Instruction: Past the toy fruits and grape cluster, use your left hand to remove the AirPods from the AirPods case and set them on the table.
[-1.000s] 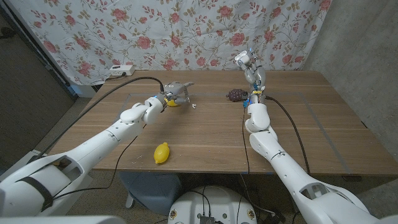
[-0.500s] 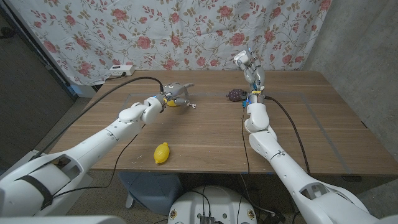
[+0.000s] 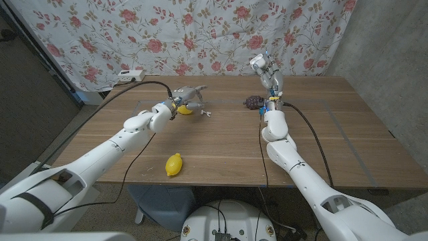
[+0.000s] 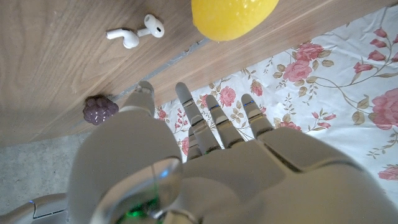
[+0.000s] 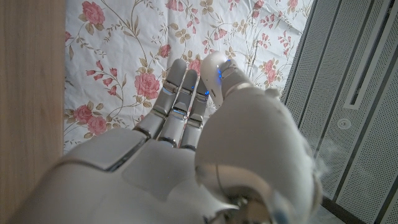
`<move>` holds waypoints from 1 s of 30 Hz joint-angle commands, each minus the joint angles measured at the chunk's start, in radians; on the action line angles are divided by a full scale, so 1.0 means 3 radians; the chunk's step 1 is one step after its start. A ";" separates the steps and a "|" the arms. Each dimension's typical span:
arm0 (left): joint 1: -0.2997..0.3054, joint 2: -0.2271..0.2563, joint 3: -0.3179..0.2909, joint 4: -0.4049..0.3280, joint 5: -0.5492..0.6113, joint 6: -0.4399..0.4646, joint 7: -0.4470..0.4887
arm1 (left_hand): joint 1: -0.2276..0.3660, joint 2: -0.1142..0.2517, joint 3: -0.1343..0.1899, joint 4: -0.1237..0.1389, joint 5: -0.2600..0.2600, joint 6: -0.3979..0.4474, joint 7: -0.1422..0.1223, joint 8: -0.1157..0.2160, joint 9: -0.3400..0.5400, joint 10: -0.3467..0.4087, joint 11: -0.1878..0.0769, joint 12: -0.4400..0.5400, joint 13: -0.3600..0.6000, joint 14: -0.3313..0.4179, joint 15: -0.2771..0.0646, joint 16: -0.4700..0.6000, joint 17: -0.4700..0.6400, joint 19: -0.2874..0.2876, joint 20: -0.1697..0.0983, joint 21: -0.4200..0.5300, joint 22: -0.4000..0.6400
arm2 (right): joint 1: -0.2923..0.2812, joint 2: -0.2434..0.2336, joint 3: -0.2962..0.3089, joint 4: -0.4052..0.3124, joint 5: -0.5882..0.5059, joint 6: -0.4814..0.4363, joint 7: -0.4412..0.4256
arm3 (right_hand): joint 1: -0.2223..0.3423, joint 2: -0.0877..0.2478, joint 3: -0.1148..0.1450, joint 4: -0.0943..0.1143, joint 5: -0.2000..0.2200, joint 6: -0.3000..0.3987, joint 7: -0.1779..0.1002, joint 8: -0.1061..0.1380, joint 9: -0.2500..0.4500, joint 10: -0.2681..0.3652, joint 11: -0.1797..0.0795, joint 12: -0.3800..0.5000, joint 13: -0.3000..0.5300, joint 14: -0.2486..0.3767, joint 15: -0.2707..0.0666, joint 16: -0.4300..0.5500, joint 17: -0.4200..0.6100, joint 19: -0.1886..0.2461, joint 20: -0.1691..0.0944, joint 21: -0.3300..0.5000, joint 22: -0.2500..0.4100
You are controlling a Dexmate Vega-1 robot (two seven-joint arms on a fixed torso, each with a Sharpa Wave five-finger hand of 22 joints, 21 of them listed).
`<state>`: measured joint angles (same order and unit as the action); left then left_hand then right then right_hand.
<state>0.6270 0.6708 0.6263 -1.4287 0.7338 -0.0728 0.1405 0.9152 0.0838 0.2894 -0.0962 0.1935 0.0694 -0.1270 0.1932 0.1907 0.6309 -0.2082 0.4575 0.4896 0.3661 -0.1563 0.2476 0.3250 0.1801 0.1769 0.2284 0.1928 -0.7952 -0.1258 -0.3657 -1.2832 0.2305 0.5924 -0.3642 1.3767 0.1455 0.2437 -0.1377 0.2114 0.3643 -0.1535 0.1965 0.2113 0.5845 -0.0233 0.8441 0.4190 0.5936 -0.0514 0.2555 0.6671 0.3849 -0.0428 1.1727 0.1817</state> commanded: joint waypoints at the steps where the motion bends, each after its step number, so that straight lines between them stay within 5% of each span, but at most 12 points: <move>1: 0.0194 0.0019 -0.0261 -0.0156 -0.0341 -0.0092 0.0136 | -0.0062 -0.0001 0.0010 0.0021 -0.0006 -0.0010 0.0009 0.0024 -0.0004 -0.0062 0.0010 -0.0062 -0.0028 -0.0031 0.0030 -0.0021 -0.0013 0.0000 0.0016 -0.0001 0.0012 | 0.0032 0.0031 -0.0041 0.0002 -0.0103 -0.0009 -0.0088 | 0.0049 0.0073 0.0012 -0.0013 0.0034 0.0013 0.0017 0.0011 0.0008 0.0321 -0.0329 0.0288 0.0017 0.0012 -0.0617 -0.0001 0.0007 -0.0009 -0.0570 0.0021 0.0000; 6: 0.0315 0.0008 -0.0387 -0.0249 -0.0448 -0.0063 0.0242 | -0.0115 -0.0022 0.0007 0.0010 -0.0004 -0.0001 0.0019 0.0028 -0.0004 -0.0210 0.0072 -0.0193 -0.0086 -0.0111 0.0076 -0.0067 -0.0063 0.0000 0.0017 -0.0002 0.0012 | 0.0014 0.0018 -0.0052 -0.0053 -0.0138 -0.0047 -0.0136 | 0.0048 0.0073 0.0012 -0.0013 0.0035 0.0010 0.0020 0.0009 0.0008 0.0322 -0.0333 0.0289 0.0014 0.0013 -0.0617 -0.0001 0.0007 -0.0011 -0.0570 0.0024 0.0000; 9: 0.0322 -0.0020 -0.0509 -0.0224 -0.0861 -0.0174 0.0017 | -0.0121 -0.0053 0.0012 -0.0032 0.0000 -0.0024 0.0013 0.0020 -0.0005 -0.0397 0.0138 -0.0337 -0.0144 -0.0274 0.0136 -0.0141 -0.0124 -0.0012 0.0026 -0.0008 0.0012 | -0.0022 0.0003 -0.0064 -0.0134 -0.0127 -0.0117 -0.0140 | 0.0047 0.0071 0.0011 -0.0013 0.0036 0.0002 0.0027 0.0006 0.0008 0.0322 -0.0338 0.0289 0.0013 0.0012 -0.0617 -0.0001 0.0006 -0.0012 -0.0570 0.0026 0.0000; 12: 0.0269 0.0044 -0.0485 -0.0186 -0.0815 -0.0279 0.0004 | -0.0150 -0.0066 0.0005 -0.0044 -0.0001 -0.0071 0.0018 0.0006 -0.0005 -0.0498 0.0193 -0.0426 -0.0187 -0.0364 0.0183 -0.0171 -0.0168 -0.0032 0.0035 -0.0018 0.0010 | -0.0045 -0.0002 -0.0073 -0.0183 -0.0150 -0.0149 -0.0175 | 0.0045 0.0072 0.0011 -0.0012 0.0036 0.0000 0.0027 0.0005 0.0008 0.0322 -0.0340 0.0290 0.0011 0.0013 -0.0617 -0.0001 0.0006 -0.0013 -0.0569 0.0027 -0.0001; 17: 0.0294 0.0020 -0.0590 -0.0039 -0.1213 -0.0642 -0.0035 | -0.0292 -0.0069 -0.0034 -0.0006 -0.0013 -0.0086 0.0038 0.0010 -0.0004 -0.0699 0.0291 -0.0589 -0.0270 -0.0532 0.0278 -0.0203 -0.0241 -0.0103 0.0069 -0.0049 0.0004 | -0.0072 0.0019 -0.0103 -0.0214 -0.0253 -0.0171 -0.0302 | 0.0042 0.0071 0.0010 -0.0011 0.0037 -0.0002 0.0030 0.0005 0.0008 0.0323 -0.0342 0.0291 0.0010 0.0012 -0.0617 -0.0001 0.0005 -0.0015 -0.0569 0.0029 -0.0001; 30: 0.0459 -0.0107 -0.0713 -0.0090 -0.1677 -0.0812 -0.0062 | -0.0564 -0.0059 -0.0112 0.0088 -0.0030 -0.0167 0.0040 -0.0013 -0.0009 -0.1045 0.0379 -0.0798 -0.0387 -0.0670 0.0347 -0.0199 -0.0332 -0.0160 0.0086 -0.0069 -0.0004 | -0.0161 -0.0060 -0.0115 -0.0355 -0.0231 -0.0210 -0.0350 | 0.0039 0.0070 0.0011 -0.0013 0.0040 -0.0006 0.0033 0.0004 0.0008 0.0325 -0.0344 0.0297 0.0003 0.0014 -0.0617 -0.0001 0.0003 -0.0021 -0.0568 0.0038 -0.0002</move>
<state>0.7273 0.6679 0.4480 -1.4573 0.3471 -0.2516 0.1232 0.7634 0.0645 0.2603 -0.0758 0.1885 0.0312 -0.1116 0.1932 0.1855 0.3304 -0.0968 0.2246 0.3756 0.1709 -0.0536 0.1859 0.2265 0.1389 0.1964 0.2130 0.1905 -0.8240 -0.1269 -0.3961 -1.3608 0.1533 0.5387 -0.4622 1.3769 0.1453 0.2437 -0.1377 0.2153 0.3606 -0.1498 0.1965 0.2113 0.5845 -0.0233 0.8441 0.4184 0.5936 -0.0514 0.2555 0.6673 0.3850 -0.0428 1.1801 0.1817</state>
